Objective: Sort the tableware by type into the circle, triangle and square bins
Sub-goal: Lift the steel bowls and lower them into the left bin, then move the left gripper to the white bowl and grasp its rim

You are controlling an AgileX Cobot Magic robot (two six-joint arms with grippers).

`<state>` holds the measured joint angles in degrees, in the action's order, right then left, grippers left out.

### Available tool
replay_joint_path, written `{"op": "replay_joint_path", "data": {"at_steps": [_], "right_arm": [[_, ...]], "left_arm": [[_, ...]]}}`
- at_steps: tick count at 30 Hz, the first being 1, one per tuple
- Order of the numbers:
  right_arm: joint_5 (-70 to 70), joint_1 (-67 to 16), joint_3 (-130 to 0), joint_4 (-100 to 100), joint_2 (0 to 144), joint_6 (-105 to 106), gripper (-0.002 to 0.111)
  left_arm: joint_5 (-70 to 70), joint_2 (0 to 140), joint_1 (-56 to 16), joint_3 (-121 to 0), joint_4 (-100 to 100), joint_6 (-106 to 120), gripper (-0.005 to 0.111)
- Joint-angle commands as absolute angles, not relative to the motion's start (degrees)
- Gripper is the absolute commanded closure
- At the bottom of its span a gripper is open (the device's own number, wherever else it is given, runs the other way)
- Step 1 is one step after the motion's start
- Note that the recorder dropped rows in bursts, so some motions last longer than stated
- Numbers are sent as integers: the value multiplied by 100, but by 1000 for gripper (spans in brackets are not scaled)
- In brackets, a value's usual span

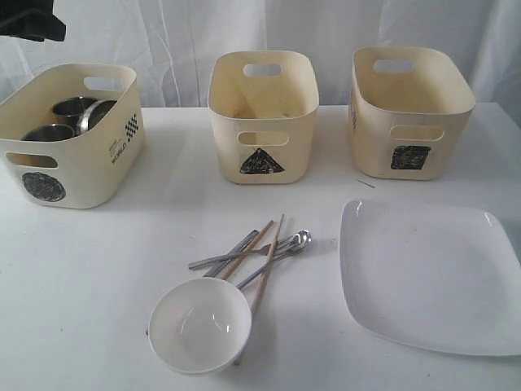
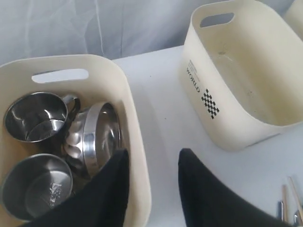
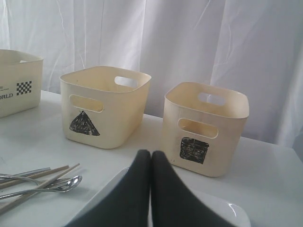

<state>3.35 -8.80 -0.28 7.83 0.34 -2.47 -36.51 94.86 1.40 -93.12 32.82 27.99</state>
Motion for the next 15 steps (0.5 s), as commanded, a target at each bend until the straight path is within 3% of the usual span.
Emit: {"op": "replay_joint_path", "data": {"at_steps": [1, 15], "right_arm": [[320, -867, 0, 794, 0, -271, 108], [320, -867, 0, 794, 0, -271, 108]], "left_arm": [[-3777, 8850, 148, -8674, 3334, 2830, 67], [-3857, 7016, -652, -6305, 3408, 2681, 67]]}}
